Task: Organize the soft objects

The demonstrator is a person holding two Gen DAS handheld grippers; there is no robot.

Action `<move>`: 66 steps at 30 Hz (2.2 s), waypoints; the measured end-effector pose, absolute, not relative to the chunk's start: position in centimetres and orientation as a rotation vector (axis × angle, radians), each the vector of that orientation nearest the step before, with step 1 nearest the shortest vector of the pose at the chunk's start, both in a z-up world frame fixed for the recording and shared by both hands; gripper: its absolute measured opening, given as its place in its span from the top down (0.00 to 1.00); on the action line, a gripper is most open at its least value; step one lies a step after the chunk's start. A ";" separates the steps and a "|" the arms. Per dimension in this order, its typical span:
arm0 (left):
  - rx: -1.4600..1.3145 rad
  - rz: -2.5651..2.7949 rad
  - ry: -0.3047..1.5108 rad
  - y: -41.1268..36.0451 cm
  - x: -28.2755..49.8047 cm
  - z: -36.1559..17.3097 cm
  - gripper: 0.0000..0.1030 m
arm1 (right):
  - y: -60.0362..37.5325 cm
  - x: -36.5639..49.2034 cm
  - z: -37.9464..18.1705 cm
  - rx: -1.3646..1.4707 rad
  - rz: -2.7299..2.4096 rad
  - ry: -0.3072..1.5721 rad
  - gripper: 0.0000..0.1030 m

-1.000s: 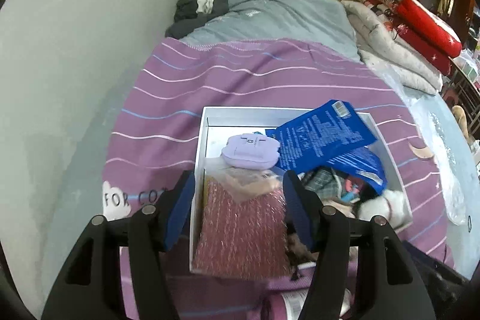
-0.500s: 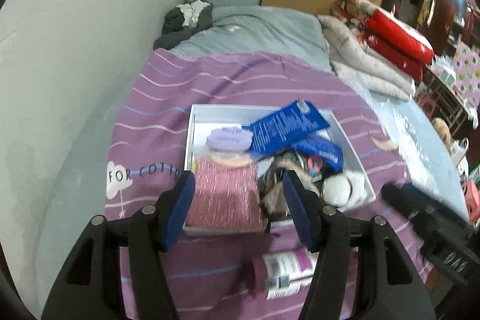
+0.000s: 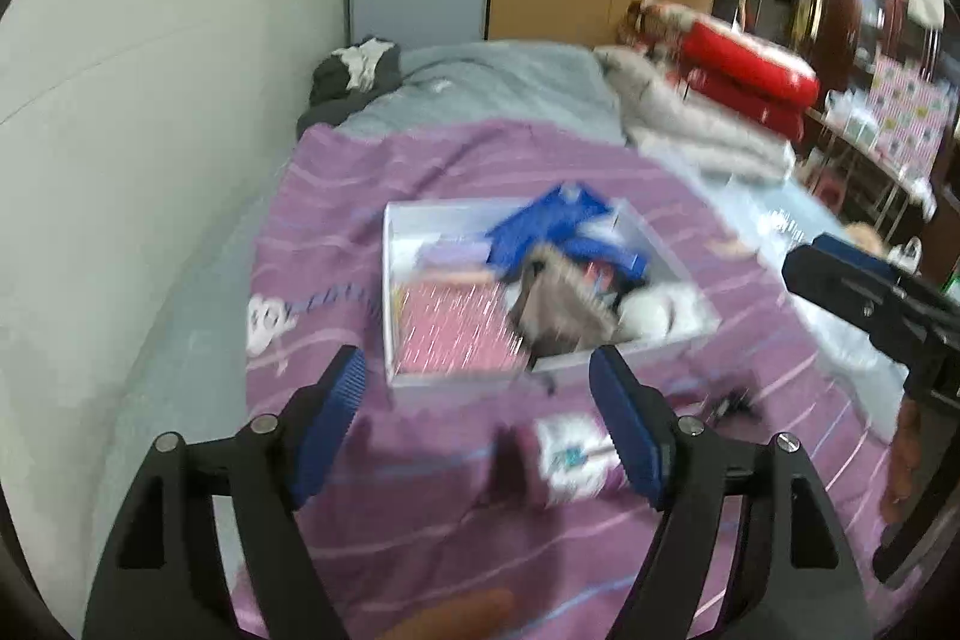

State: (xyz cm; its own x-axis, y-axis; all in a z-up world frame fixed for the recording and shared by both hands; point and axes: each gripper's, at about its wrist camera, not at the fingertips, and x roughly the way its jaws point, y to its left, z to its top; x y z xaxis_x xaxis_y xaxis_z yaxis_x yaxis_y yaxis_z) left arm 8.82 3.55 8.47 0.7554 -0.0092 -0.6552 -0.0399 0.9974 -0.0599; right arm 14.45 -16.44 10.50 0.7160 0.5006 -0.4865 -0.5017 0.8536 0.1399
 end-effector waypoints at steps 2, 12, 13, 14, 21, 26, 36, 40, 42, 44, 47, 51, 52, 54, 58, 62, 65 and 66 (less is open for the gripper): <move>-0.083 0.037 0.724 3.7 8.3 7.2 0.25 | -16.3 14.0 8.8 0.007 0.540 0.552 0.19; -0.092 0.197 0.708 3.9 7.5 2.8 0.25 | -15.7 10.3 2.3 -0.002 0.419 0.467 0.21; -0.088 0.194 0.711 3.7 7.5 2.3 0.25 | -15.7 10.1 2.1 -0.006 0.399 0.449 0.21; -0.087 0.182 0.720 3.5 7.6 1.6 0.25 | -15.7 9.9 2.0 -0.010 0.395 0.442 0.21; -0.128 0.128 0.743 3.9 7.7 0.3 0.26 | -14.7 9.0 1.7 -0.074 0.391 0.414 0.20; -0.126 0.070 0.721 3.5 7.4 0.7 0.26 | -14.3 9.7 0.9 -0.086 0.373 0.477 0.19; -0.047 0.057 0.696 2.0 7.1 1.3 0.26 | -15.1 9.9 0.8 -0.047 0.358 0.484 0.19; -0.039 0.061 0.699 1.9 7.2 1.3 0.26 | -15.0 9.9 0.8 -0.049 0.359 0.483 0.19; -0.037 0.061 0.699 1.8 7.2 1.3 0.26 | -15.1 9.9 0.7 -0.044 0.359 0.486 0.19; -0.037 0.061 0.699 1.8 7.2 1.3 0.26 | -15.1 10.0 0.7 -0.043 0.358 0.489 0.19; -0.037 0.060 0.706 1.8 7.2 1.2 0.26 | -15.0 10.0 0.7 -0.045 0.358 0.494 0.19; -0.035 0.041 0.734 1.7 7.5 0.9 0.26 | -15.0 10.3 0.5 -0.045 0.359 0.507 0.19; -0.034 0.037 0.735 1.7 7.5 1.0 0.26 | -15.0 10.4 0.5 -0.044 0.359 0.512 0.19; -0.037 0.023 0.729 1.6 7.4 1.1 0.26 | -15.0 10.6 0.4 -0.038 0.360 0.523 0.19; -0.059 -0.008 0.714 1.9 7.8 2.1 0.26 | -15.5 11.1 0.5 -0.010 0.365 0.540 0.19; -0.136 -0.035 0.719 2.4 9.6 2.8 0.27 | -16.0 12.6 1.1 0.044 0.373 0.545 0.19; -0.173 -0.043 0.860 2.6 12.9 1.3 0.26 | -15.5 14.7 1.1 0.032 0.347 0.593 0.19; -0.213 -0.061 0.890 3.0 13.9 0.6 0.25 | -15.4 15.5 0.8 0.035 0.336 0.616 0.19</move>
State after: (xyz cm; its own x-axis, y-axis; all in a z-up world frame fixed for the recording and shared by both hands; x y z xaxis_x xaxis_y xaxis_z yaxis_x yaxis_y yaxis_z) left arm 13.87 3.00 0.61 0.6291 -0.1412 -0.7644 -0.0355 0.9771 -0.2097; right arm 15.53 -15.44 0.84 0.7640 0.3196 -0.5605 -0.2988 0.9452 0.1317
